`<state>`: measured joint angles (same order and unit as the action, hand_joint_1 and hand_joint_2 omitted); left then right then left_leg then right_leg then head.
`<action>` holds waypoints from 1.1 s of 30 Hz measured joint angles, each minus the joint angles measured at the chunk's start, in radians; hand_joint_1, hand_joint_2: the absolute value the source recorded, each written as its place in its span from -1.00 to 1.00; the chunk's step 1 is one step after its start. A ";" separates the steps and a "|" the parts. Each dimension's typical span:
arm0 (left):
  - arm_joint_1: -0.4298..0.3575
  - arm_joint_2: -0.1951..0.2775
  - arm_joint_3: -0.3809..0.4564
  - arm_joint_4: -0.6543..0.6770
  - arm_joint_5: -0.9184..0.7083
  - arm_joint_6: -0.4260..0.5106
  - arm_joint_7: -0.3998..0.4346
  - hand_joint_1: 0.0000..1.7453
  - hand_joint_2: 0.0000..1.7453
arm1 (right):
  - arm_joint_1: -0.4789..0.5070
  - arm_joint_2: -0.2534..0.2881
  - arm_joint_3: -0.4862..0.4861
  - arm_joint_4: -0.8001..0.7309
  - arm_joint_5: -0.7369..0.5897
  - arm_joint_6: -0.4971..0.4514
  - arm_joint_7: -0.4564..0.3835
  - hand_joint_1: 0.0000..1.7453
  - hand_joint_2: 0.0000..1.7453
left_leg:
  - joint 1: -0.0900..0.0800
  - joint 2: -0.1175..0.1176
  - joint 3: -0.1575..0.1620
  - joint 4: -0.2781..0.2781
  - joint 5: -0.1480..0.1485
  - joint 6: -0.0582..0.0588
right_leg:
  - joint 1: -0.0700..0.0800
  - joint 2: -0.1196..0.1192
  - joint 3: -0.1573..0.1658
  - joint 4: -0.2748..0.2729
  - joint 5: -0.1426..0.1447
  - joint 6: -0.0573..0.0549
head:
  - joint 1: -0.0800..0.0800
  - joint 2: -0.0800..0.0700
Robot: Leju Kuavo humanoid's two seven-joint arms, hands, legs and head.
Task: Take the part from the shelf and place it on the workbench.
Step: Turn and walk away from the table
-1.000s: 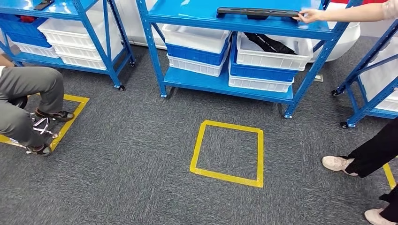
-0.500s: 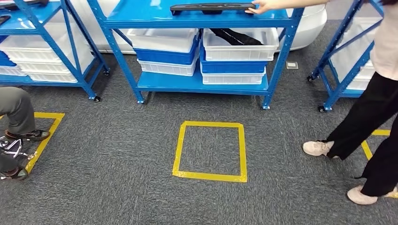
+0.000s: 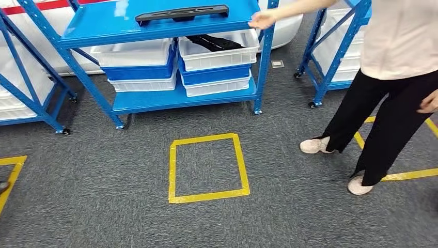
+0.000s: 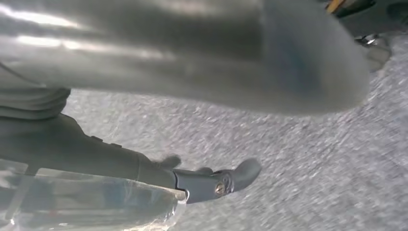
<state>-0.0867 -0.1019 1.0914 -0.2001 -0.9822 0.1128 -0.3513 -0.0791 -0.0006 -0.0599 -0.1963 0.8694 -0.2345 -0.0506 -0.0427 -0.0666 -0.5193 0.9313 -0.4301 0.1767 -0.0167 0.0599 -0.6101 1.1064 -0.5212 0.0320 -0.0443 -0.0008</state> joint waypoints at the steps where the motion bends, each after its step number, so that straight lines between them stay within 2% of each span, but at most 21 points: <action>1: 0.001 -0.003 0.000 0.001 0.000 -0.001 0.001 -1.00 -1.00 | -0.004 -0.003 0.000 0.000 0.002 -0.003 0.004 -1.00 -1.00 | 0.006 0.012 0.005 -0.006 0.000 -0.008 | -0.001 -0.025 -0.025 0.047 -0.022 0.006 | 0.003 0.000; 3: 0.002 -0.010 0.000 0.003 -0.001 -0.004 0.001 -1.00 -1.00 | -0.009 -0.010 0.000 0.000 0.004 -0.006 0.008 -1.00 -1.00 | 0.019 0.035 0.007 -0.004 -0.008 -0.036 | -0.012 -0.044 -0.064 0.119 -0.044 0.027 | 0.005 0.000; 4: 0.003 -0.014 0.000 0.004 -0.001 -0.005 0.000 -1.00 -1.00 | -0.008 -0.014 0.000 0.000 0.005 -0.006 0.009 -1.00 -1.00 | 0.027 0.043 0.006 0.003 -0.014 -0.053 | -0.020 -0.048 -0.062 0.115 -0.035 0.043 | 0.005 0.000; 6: 0.003 -0.018 0.000 0.004 0.000 -0.005 -0.004 -1.00 -1.00 | -0.005 -0.020 0.000 0.000 0.007 -0.006 0.011 -1.00 -1.00 | 0.046 0.054 0.002 0.028 -0.032 -0.087 | -0.034 -0.056 -0.006 0.013 0.011 0.078 | 0.006 0.000; 7: 0.002 -0.018 0.000 0.004 0.000 -0.005 -0.006 -1.00 -1.00 | -0.004 -0.020 0.000 0.000 0.008 -0.006 0.011 -1.00 -1.00 | 0.051 0.058 -0.003 0.044 -0.043 -0.104 | -0.036 -0.058 0.019 -0.034 0.030 0.088 | 0.008 0.000; 8: 0.002 -0.017 0.000 0.004 0.000 -0.005 -0.007 -1.00 -1.00 | -0.005 -0.021 0.000 0.000 0.008 -0.005 0.010 -1.00 -1.00 | 0.054 0.061 -0.007 0.061 -0.055 -0.120 | -0.036 -0.057 0.036 -0.065 0.040 0.085 | 0.010 0.000; 10: 0.000 -0.016 0.000 0.005 0.001 -0.002 -0.009 -1.00 -1.00 | -0.006 -0.021 0.000 0.000 0.009 -0.004 0.010 -1.00 -1.00 | 0.053 0.064 -0.013 0.079 -0.070 -0.142 | -0.030 -0.053 0.038 -0.066 0.037 0.055 | 0.008 0.000; 11: 0.000 -0.018 0.000 0.005 0.000 -0.001 -0.009 -1.00 -1.00 | -0.006 -0.023 0.000 0.000 0.010 -0.004 0.010 -1.00 -1.00 | 0.055 0.064 -0.014 0.083 -0.071 -0.147 | -0.030 -0.052 0.039 -0.065 0.036 0.037 | 0.006 0.000; 13: 0.000 -0.018 0.000 0.005 0.000 0.000 -0.008 -1.00 -1.00 | -0.006 -0.024 0.000 0.000 0.012 -0.004 0.010 -1.00 -1.00 | 0.059 0.064 -0.019 0.096 -0.082 -0.154 | -0.033 -0.052 0.038 -0.065 0.039 0.017 | 0.002 0.000; 14: 0.000 -0.017 0.000 0.005 0.000 0.000 -0.008 -1.00 -1.00 | -0.006 -0.025 0.000 0.000 0.012 -0.004 0.010 -1.00 -1.00 | 0.062 0.064 -0.031 0.123 -0.101 -0.157 | -0.034 -0.052 0.037 -0.066 0.041 0.010 | 0.002 0.000; 16: 0.000 -0.017 0.000 0.005 0.000 0.000 -0.007 -1.00 -1.00 | -0.005 -0.025 0.000 0.000 0.013 -0.004 0.011 -1.00 -1.00 | 0.063 0.064 -0.078 0.231 -0.167 -0.165 | -0.034 -0.053 0.035 -0.067 0.043 0.002 | 0.000 0.000; 18: 0.000 -0.018 0.000 0.005 -0.001 0.000 -0.005 -1.00 -1.00 | -0.004 -0.025 0.000 0.000 0.014 -0.004 0.013 -1.00 -1.00 | 0.064 0.064 -0.130 0.342 -0.211 -0.168 | -0.033 -0.054 0.033 -0.067 0.043 0.001 | 0.000 0.000; 19: 0.000 -0.018 0.000 0.005 -0.001 0.000 -0.004 -1.00 -1.00 | -0.003 -0.025 0.000 0.000 0.014 -0.004 0.014 -1.00 -1.00 | 0.065 0.064 -0.137 0.356 -0.205 -0.168 | -0.033 -0.054 0.033 -0.067 0.043 0.001 | 0.000 0.000; 20: 0.001 -0.018 0.000 0.005 -0.001 0.000 -0.004 -1.00 -1.00 | -0.002 -0.025 0.000 0.000 0.015 -0.004 0.014 -1.00 -1.00 | 0.066 0.064 -0.127 0.332 -0.181 -0.167 | -0.034 -0.054 0.034 -0.067 0.043 0.001 | 0.000 0.000; 22: 0.000 -0.017 0.000 0.005 -0.001 0.001 -0.003 -1.00 -1.00 | -0.001 -0.025 0.000 0.000 0.016 -0.004 0.014 -1.00 -1.00 | 0.069 0.064 -0.067 0.209 -0.113 -0.163 | -0.034 -0.053 0.037 -0.067 0.043 0.002 | 0.000 0.000; 23: 0.000 -0.017 0.000 0.005 -0.001 0.002 -0.003 -1.00 -1.00 | -0.001 -0.025 0.000 0.000 0.017 -0.005 0.014 -1.00 -1.00 | 0.068 0.063 -0.041 0.153 -0.092 -0.163 | -0.032 -0.052 0.037 -0.066 0.043 0.003 | 0.000 0.000; 24: 0.000 -0.018 0.000 0.005 -0.001 0.002 -0.002 -1.00 -1.00 | -0.001 -0.025 0.000 0.000 0.017 -0.005 0.014 -1.00 -1.00 | 0.066 0.063 -0.027 0.118 -0.082 -0.163 | -0.029 -0.052 0.036 -0.067 0.045 0.006 | 0.000 0.000; 26: 0.000 -0.018 0.000 0.005 -0.002 0.002 -0.001 -1.00 -1.00 | -0.001 -0.025 -0.001 0.000 0.018 -0.006 0.014 -1.00 -1.00 | 0.058 0.061 -0.024 0.101 -0.081 -0.160 | -0.023 -0.052 0.035 -0.074 0.051 0.018 | 0.000 0.000; 28: 0.000 -0.019 0.000 0.005 -0.002 0.003 0.000 -1.00 -1.00 | -0.001 -0.026 -0.001 0.000 0.018 -0.008 0.014 -1.00 -1.00 | 0.055 0.062 -0.024 0.091 -0.071 -0.144 | -0.023 -0.053 0.032 -0.076 0.051 0.031 | 0.000 0.000; 30: -0.001 -0.020 0.000 0.005 -0.003 0.004 0.001 -1.00 -1.00 | -0.001 -0.027 -0.004 0.000 0.014 -0.010 0.012 -1.00 -1.00 | 0.053 0.064 -0.024 0.082 -0.060 -0.126 | -0.021 -0.055 0.003 -0.015 0.014 0.026 | 0.003 0.000; 33: 0.000 -0.020 0.000 0.005 -0.003 0.004 0.002 -1.00 -1.00 | 0.001 -0.027 -0.014 0.000 0.003 -0.004 0.008 -1.00 -1.00 | 0.039 0.066 -0.032 0.081 -0.053 -0.112 | -0.016 -0.057 -0.080 0.172 -0.067 0.010 | 0.005 0.000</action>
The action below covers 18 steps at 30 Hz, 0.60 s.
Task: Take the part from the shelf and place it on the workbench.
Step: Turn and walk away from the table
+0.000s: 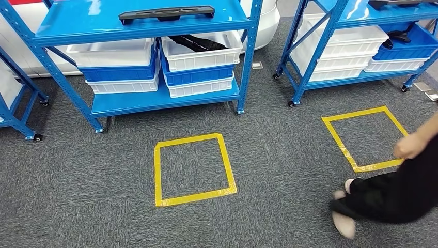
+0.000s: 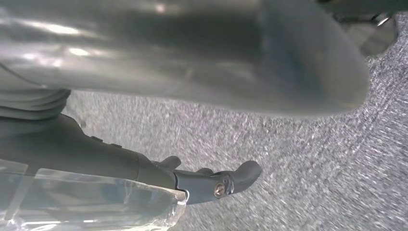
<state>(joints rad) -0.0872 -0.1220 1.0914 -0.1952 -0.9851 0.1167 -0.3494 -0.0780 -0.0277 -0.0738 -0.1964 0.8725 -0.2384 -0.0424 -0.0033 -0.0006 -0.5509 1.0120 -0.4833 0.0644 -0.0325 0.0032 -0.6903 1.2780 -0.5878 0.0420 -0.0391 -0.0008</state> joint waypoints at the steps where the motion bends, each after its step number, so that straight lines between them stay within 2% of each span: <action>1: 0.000 0.000 0.000 0.000 0.000 0.000 0.000 -1.00 -1.00 | 0.001 -0.001 -0.003 0.000 -0.002 0.004 -0.001 -1.00 -1.00 | -0.005 0.000 -0.002 0.000 0.001 0.003 | 0.004 0.000 -0.010 0.027 -0.006 0.001 | 0.000 0.000; 2: 0.000 -0.001 0.000 0.000 -0.001 0.000 0.001 -1.00 -1.00 | 0.002 -0.002 -0.006 0.000 -0.003 0.008 -0.002 -1.00 -1.00 | -0.010 -0.001 -0.003 0.000 0.002 0.004 | 0.010 0.000 0.001 0.011 0.005 0.003 | 0.000 0.000; 4: 0.000 -0.002 0.000 0.000 -0.002 0.000 0.001 -1.00 -1.00 | 0.001 -0.003 -0.009 0.000 -0.002 0.016 -0.006 -1.00 -1.00 | -0.018 -0.003 -0.001 0.000 0.003 0.005 | 0.024 0.000 0.073 -0.117 0.053 0.002 | 0.000 0.000; 6: 0.000 -0.004 0.000 0.000 -0.002 -0.001 0.002 -1.00 -1.00 | 0.000 -0.006 -0.011 0.000 0.000 0.022 -0.010 -1.00 -1.00 | -0.027 -0.003 -0.001 0.003 0.002 0.003 | 0.036 -0.002 0.133 -0.232 0.089 -0.013 | -0.001 0.000; 7: 0.000 -0.005 0.000 0.000 -0.003 -0.001 0.003 -1.00 -1.00 | 0.000 -0.007 -0.012 0.000 0.000 0.023 -0.011 -1.00 -1.00 | -0.030 -0.003 -0.002 0.004 0.001 0.002 | 0.039 -0.003 0.144 -0.255 0.095 -0.022 | -0.001 0.000; 8: 0.000 -0.005 0.000 0.000 -0.003 -0.001 0.004 -1.00 -1.00 | 0.000 -0.008 -0.012 0.000 0.001 0.024 -0.011 -1.00 -1.00 | -0.031 -0.002 -0.003 0.005 0.001 0.000 | 0.040 -0.003 0.144 -0.260 0.099 -0.028 | -0.001 0.000; 10: 0.000 -0.003 0.000 0.000 -0.004 -0.001 0.006 -1.00 -1.00 | 0.002 -0.007 -0.012 0.000 0.003 0.024 -0.011 -1.00 -1.00 | -0.030 -0.003 -0.005 0.010 -0.002 -0.005 | 0.029 -0.004 0.148 -0.267 0.106 -0.038 | 0.000 0.000; 11: 0.000 -0.003 0.000 0.000 -0.004 -0.001 0.006 -1.00 -1.00 | 0.002 -0.006 -0.012 0.000 0.003 0.024 -0.011 -1.00 -1.00 | -0.027 -0.003 -0.012 0.027 -0.015 -0.013 | 0.023 -0.005 0.150 -0.271 0.109 -0.043 | -0.002 0.000; 12: 0.000 -0.003 0.000 0.000 -0.005 -0.001 0.006 -1.00 -1.00 | 0.001 -0.006 -0.013 0.000 0.004 0.025 -0.011 -1.00 -1.00 | -0.022 -0.003 -0.026 0.060 -0.038 -0.023 | 0.018 -0.005 0.152 -0.275 0.112 -0.048 | -0.003 0.000; 14: 0.000 -0.003 0.000 0.001 -0.005 0.000 0.007 -1.00 -1.00 | 0.001 -0.006 -0.013 0.000 0.006 0.027 -0.012 -1.00 -1.00 | -0.005 -0.003 -0.078 0.177 -0.104 -0.046 | 0.016 -0.006 0.151 -0.276 0.114 -0.053 | -0.007 0.000; 15: 0.000 -0.003 0.000 0.001 -0.006 0.000 0.008 -1.00 -1.00 | 0.002 -0.006 -0.013 0.000 0.007 0.029 -0.012 -1.00 -1.00 | 0.004 -0.003 -0.105 0.234 -0.126 -0.055 | 0.014 -0.007 0.150 -0.276 0.114 -0.053 | -0.007 0.000; 16: 0.001 -0.002 0.000 0.001 -0.006 0.000 0.009 -1.00 -1.00 | 0.003 -0.006 -0.013 0.000 0.009 0.032 -0.012 -1.00 -1.00 | 0.012 -0.003 -0.121 0.267 -0.131 -0.063 | 0.012 -0.008 0.149 -0.276 0.114 -0.052 | -0.007 0.000; 17: 0.001 -0.002 0.000 0.001 -0.006 0.000 0.009 -1.00 -1.00 | 0.004 -0.005 -0.013 0.000 0.010 0.035 -0.012 -1.00 -1.00 | 0.021 -0.002 -0.118 0.260 -0.115 -0.071 | 0.009 -0.009 0.150 -0.275 0.114 -0.051 | -0.007 0.000; 18: 0.001 -0.001 0.000 0.001 -0.006 0.000 0.010 -1.00 -1.00 | 0.004 -0.005 -0.013 0.000 0.012 0.038 -0.013 -1.00 -1.00 | 0.028 -0.001 -0.097 0.218 -0.083 -0.078 | 0.005 -0.010 0.151 -0.275 0.113 -0.049 | -0.007 0.000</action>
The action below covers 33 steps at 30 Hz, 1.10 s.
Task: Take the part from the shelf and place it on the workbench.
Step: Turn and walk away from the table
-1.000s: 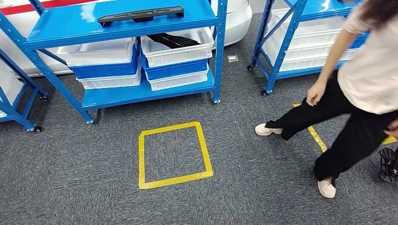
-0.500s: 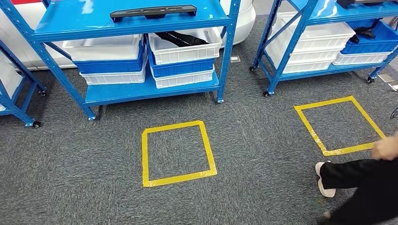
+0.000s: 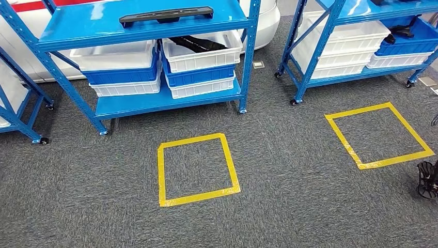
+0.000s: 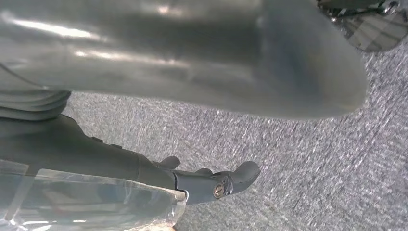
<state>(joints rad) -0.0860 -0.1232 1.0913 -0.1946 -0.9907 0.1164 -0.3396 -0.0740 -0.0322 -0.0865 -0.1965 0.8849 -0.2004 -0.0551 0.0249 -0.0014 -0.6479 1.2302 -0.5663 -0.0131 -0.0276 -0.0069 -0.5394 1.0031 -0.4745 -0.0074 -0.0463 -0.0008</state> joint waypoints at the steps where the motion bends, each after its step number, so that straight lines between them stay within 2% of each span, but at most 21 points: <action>1: 0.000 0.001 0.000 0.000 0.000 0.000 0.000 -1.00 -1.00 | 0.000 0.001 0.000 0.000 0.002 0.003 -0.001 -1.00 -1.00 | 0.007 0.005 0.033 -0.065 0.037 -0.006 | -0.003 -0.001 0.002 0.000 -0.001 0.004 | 0.000 0.000; 2: -0.001 0.001 0.000 0.000 0.000 0.000 0.000 -1.00 -1.00 | -0.001 0.001 0.000 0.000 0.004 0.004 -0.001 -1.00 -1.00 | 0.009 0.011 0.066 -0.131 0.063 -0.011 | -0.003 -0.002 0.003 0.001 -0.002 0.010 | -0.002 0.000; 4: -0.003 0.002 0.000 0.000 -0.001 0.000 0.000 -1.00 -1.00 | -0.001 0.001 0.000 0.000 0.006 0.006 -0.002 -1.00 -1.00 | 0.006 0.018 0.097 -0.204 0.082 -0.006 | 0.001 -0.004 0.001 0.002 -0.001 0.026 | -0.003 0.000; 7: -0.004 0.002 0.000 0.000 -0.003 0.000 0.000 -1.00 -1.00 | -0.001 0.002 0.000 0.000 0.009 0.006 -0.003 -1.00 -1.00 | -0.004 0.011 0.094 -0.217 0.087 0.024 | 0.004 -0.012 -0.003 -0.002 0.001 0.052 | -0.003 0.000; 8: -0.003 0.001 0.000 0.000 -0.003 0.000 0.000 -1.00 -1.00 | -0.002 0.002 0.000 0.000 0.010 0.007 -0.004 -1.00 -1.00 | -0.006 0.008 0.094 -0.222 0.091 0.035 | 0.004 -0.012 -0.010 0.011 -0.008 0.056 | -0.002 0.000; 10: -0.004 0.002 0.000 0.000 -0.003 0.000 0.000 -1.00 -1.00 | -0.003 0.002 0.000 0.000 0.012 0.010 -0.005 -1.00 -1.00 | -0.008 0.005 0.092 -0.229 0.100 0.055 | 0.002 -0.008 -0.051 0.096 -0.054 0.050 | 0.000 0.000; 12: -0.003 0.003 0.000 0.000 -0.003 0.000 0.001 -1.00 -1.00 | -0.002 0.002 0.000 0.000 0.013 0.013 -0.005 -1.00 -1.00 | -0.013 -0.001 0.087 -0.229 0.103 0.065 | 0.003 -0.004 -0.115 0.230 -0.111 0.041 | 0.002 0.000; 13: -0.002 0.003 0.000 0.000 -0.003 0.000 0.001 -1.00 -1.00 | -0.001 0.002 0.000 0.000 0.014 0.015 -0.005 -1.00 -1.00 | -0.016 -0.005 0.085 -0.229 0.104 0.066 | 0.004 -0.002 -0.136 0.275 -0.124 0.041 | 0.003 0.000; 14: -0.002 0.003 0.000 0.000 -0.003 0.000 0.002 -1.00 -1.00 | -0.001 0.001 0.000 0.000 0.015 0.017 -0.005 -1.00 -1.00 | -0.019 -0.010 0.084 -0.228 0.104 0.067 | 0.006 0.000 -0.138 0.284 -0.122 0.046 | 0.003 0.000; 15: -0.002 0.002 0.000 0.000 -0.003 0.000 0.002 -1.00 -1.00 | 0.000 0.001 0.000 0.000 0.015 0.018 -0.005 -1.00 -1.00 | -0.021 -0.016 0.084 -0.228 0.105 0.068 | 0.007 0.002 -0.121 0.255 -0.105 0.051 | 0.003 0.000; 17: -0.002 0.002 0.000 0.000 -0.003 0.000 0.003 -1.00 -1.00 | -0.001 0.001 0.000 0.000 0.017 0.019 -0.005 -1.00 -1.00 | -0.024 -0.026 0.086 -0.226 0.105 0.066 | 0.008 0.013 -0.048 0.118 -0.055 0.059 | 0.003 0.000; 19: -0.002 0.002 0.000 0.000 -0.003 0.001 0.003 -1.00 -1.00 | -0.003 0.000 0.000 0.000 0.019 0.019 -0.005 -1.00 -1.00 | -0.029 -0.034 0.084 -0.221 0.103 0.060 | 0.013 0.024 0.001 0.018 -0.024 0.052 | 0.003 0.000; 21: -0.001 0.002 0.000 0.000 -0.003 0.001 0.004 -1.00 -1.00 | -0.004 -0.001 0.000 0.000 0.019 0.019 -0.005 -1.00 -1.00 | -0.031 -0.040 0.080 -0.218 0.103 0.051 | 0.016 0.023 0.008 0.002 -0.017 0.040 | 0.002 0.000; 22: -0.001 0.002 0.000 0.000 -0.003 0.001 0.004 -1.00 -1.00 | -0.004 0.000 0.000 0.000 0.020 0.019 -0.005 -1.00 -1.00 | -0.029 -0.040 0.077 -0.216 0.102 0.047 | 0.012 0.020 0.009 0.000 -0.014 0.034 | 0.002 0.000; 24: -0.001 0.002 0.000 0.000 -0.003 0.002 0.005 -1.00 -1.00 | -0.005 0.002 0.000 0.000 0.020 0.019 -0.005 -1.00 -1.00 | -0.024 -0.028 0.062 -0.180 0.076 0.035 | 0.004 0.011 0.011 -0.004 -0.009 0.020 | -0.002 0.000; 27: -0.001 0.002 0.000 0.000 -0.002 0.003 0.007 -1.00 -1.00 | -0.005 0.002 0.000 0.000 0.022 0.020 -0.005 -1.00 -1.00 | -0.015 -0.012 -0.016 -0.012 -0.015 0.016 | 0.002 -0.003 0.010 -0.005 -0.008 0.007 | -0.008 0.000; 28: -0.001 0.002 0.000 0.000 -0.002 0.003 0.008 -1.00 -1.00 | -0.004 0.002 0.000 0.000 0.024 0.020 -0.005 -1.00 -1.00 | -0.011 -0.012 -0.041 0.036 -0.030 0.012 | 0.003 -0.009 0.010 -0.005 -0.008 0.007 | -0.008 0.000; 29: -0.001 0.002 0.000 0.000 -0.002 0.003 0.009 -1.00 -1.00 | -0.005 0.003 0.000 0.000 0.025 0.021 -0.005 -1.00 -1.00 | -0.008 -0.009 -0.051 0.054 -0.027 0.008 | 0.002 -0.014 0.010 -0.005 -0.008 0.007 | -0.008 0.000; 30: -0.001 0.003 0.000 0.000 -0.001 0.004 0.010 -1.00 -1.00 | -0.005 0.004 0.000 0.000 0.026 0.022 -0.005 -1.00 -1.00 | -0.004 -0.006 -0.043 0.034 -0.005 0.006 | 0.001 -0.019 0.010 -0.004 -0.009 0.008 | -0.008 0.000; 32: -0.001 0.004 0.000 0.000 -0.001 0.006 0.011 -1.00 -1.00 | -0.006 0.005 0.000 0.000 0.028 0.023 -0.005 -1.00 -1.00 | 0.000 0.018 0.018 -0.088 0.062 0.003 | -0.001 -0.029 0.015 -0.004 -0.012 0.013 | -0.009 0.000; 33: -0.002 0.004 0.000 0.000 -0.001 0.007 0.011 -1.00 -1.00 | -0.006 0.005 0.000 0.000 0.029 0.023 -0.005 -1.00 -1.00 | -0.001 0.032 0.049 -0.149 0.085 0.005 | 0.002 -0.034 0.017 -0.003 -0.015 0.018 | -0.009 0.000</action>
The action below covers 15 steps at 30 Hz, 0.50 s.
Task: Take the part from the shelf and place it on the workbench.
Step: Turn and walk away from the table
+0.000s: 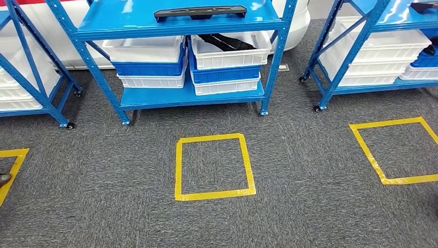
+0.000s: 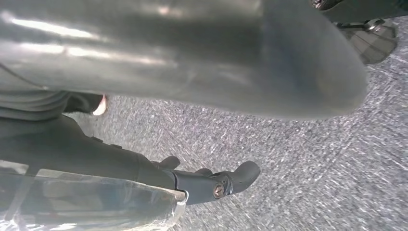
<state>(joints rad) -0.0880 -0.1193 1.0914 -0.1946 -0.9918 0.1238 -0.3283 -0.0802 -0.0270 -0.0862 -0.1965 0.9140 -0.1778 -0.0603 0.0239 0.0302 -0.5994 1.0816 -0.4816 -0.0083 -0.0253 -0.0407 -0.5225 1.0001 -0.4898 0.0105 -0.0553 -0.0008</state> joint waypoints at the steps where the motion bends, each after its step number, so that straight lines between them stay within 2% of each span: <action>1: -0.001 0.000 0.000 0.000 0.000 0.001 0.001 -1.00 -1.00 | 0.000 0.000 0.000 0.000 0.000 0.000 0.000 -1.00 -1.00 | -0.002 0.010 0.020 -0.040 0.011 0.004 | 0.003 -0.005 0.001 0.001 -0.002 0.005 | 0.001 0.000; 2: -0.002 0.000 0.000 0.000 0.000 0.001 0.001 -1.00 -1.00 | 0.000 0.000 0.000 0.000 0.001 0.000 0.000 -1.00 -1.00 | -0.006 0.014 0.027 -0.059 0.012 0.010 | 0.007 -0.011 0.002 0.000 -0.004 0.011 | 0.002 0.000; 4: -0.002 -0.001 0.000 0.000 0.000 0.001 0.002 -1.00 -1.00 | -0.001 0.000 0.000 0.000 0.003 0.000 0.000 -1.00 -1.00 | -0.013 0.001 0.025 -0.064 0.013 0.026 | 0.012 -0.023 0.005 -0.003 -0.005 0.025 | 0.004 0.000; 6: -0.002 -0.002 0.000 0.000 0.000 0.002 0.003 -1.00 -1.00 | -0.003 -0.001 0.000 0.000 0.003 0.000 0.000 -1.00 -1.00 | -0.014 -0.012 0.027 -0.072 0.020 0.044 | 0.012 -0.013 -0.004 0.022 -0.024 0.032 | 0.006 0.000; 7: -0.002 -0.003 0.000 0.000 0.000 0.002 0.003 -1.00 -1.00 | -0.003 0.000 0.000 0.000 0.004 0.000 0.000 -1.00 -1.00 | -0.013 -0.017 0.028 -0.076 0.024 0.052 | 0.011 0.000 -0.023 0.064 -0.048 0.029 | 0.008 0.000; 9: -0.003 -0.003 0.000 0.000 0.000 0.002 0.003 -1.00 -1.00 | -0.002 0.001 0.000 0.000 0.004 0.001 -0.001 -1.00 -1.00 | -0.015 -0.031 0.026 -0.077 0.026 0.062 | 0.009 0.024 -0.086 0.196 -0.108 0.018 | 0.012 0.000; 10: -0.003 -0.003 0.000 0.000 0.000 0.002 0.003 -1.00 -1.00 | 0.001 0.001 0.000 0.000 0.004 0.001 -0.001 -1.00 -1.00 | -0.017 -0.039 0.025 -0.076 0.026 0.063 | 0.009 0.030 -0.115 0.255 -0.128 0.018 | 0.013 0.000; 11: -0.002 -0.003 0.000 0.000 0.000 0.002 0.004 -1.00 -1.00 | 0.003 0.000 0.000 0.000 0.005 0.001 -0.001 -1.00 -1.00 | -0.018 -0.049 0.025 -0.076 0.027 0.064 | 0.010 0.033 -0.130 0.284 -0.132 0.021 | 0.013 0.000; 12: -0.002 -0.004 0.000 0.000 0.000 0.002 0.004 -1.00 -1.00 | 0.004 0.000 0.000 0.000 0.005 0.001 -0.001 -1.00 -1.00 | -0.019 -0.059 0.025 -0.075 0.027 0.064 | 0.011 0.035 -0.124 0.270 -0.118 0.028 | 0.014 0.000; 13: -0.001 -0.004 0.000 0.000 -0.001 0.002 0.004 -1.00 -1.00 | 0.005 -0.001 0.000 0.000 0.005 0.001 -0.001 -1.00 -1.00 | -0.019 -0.069 0.026 -0.075 0.027 0.063 | 0.011 0.039 -0.100 0.218 -0.091 0.036 | 0.014 0.000; 14: -0.001 -0.005 0.000 0.000 -0.001 0.002 0.004 -1.00 -1.00 | 0.005 -0.001 0.000 0.000 0.005 0.001 -0.002 -1.00 -1.00 | -0.019 -0.078 0.027 -0.073 0.026 0.062 | 0.010 0.049 -0.065 0.143 -0.060 0.042 | 0.015 0.000; 15: -0.002 -0.005 0.000 0.000 -0.002 0.002 0.004 -1.00 -1.00 | 0.004 -0.001 0.000 0.000 0.005 0.001 -0.002 -1.00 -1.00 | -0.022 -0.086 0.027 -0.071 0.025 0.060 | 0.010 0.059 -0.036 0.076 -0.034 0.044 | 0.015 0.000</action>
<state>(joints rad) -0.0896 -0.1245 1.0914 -0.1946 -0.9934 0.1255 -0.3243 -0.0760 -0.0282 -0.0862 -0.1966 0.9186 -0.1770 -0.0626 0.0023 -0.0560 -0.5724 1.0106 -0.4565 0.0515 -0.0148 0.0184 -0.5581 1.0758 -0.5239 0.0542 -0.0400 -0.0008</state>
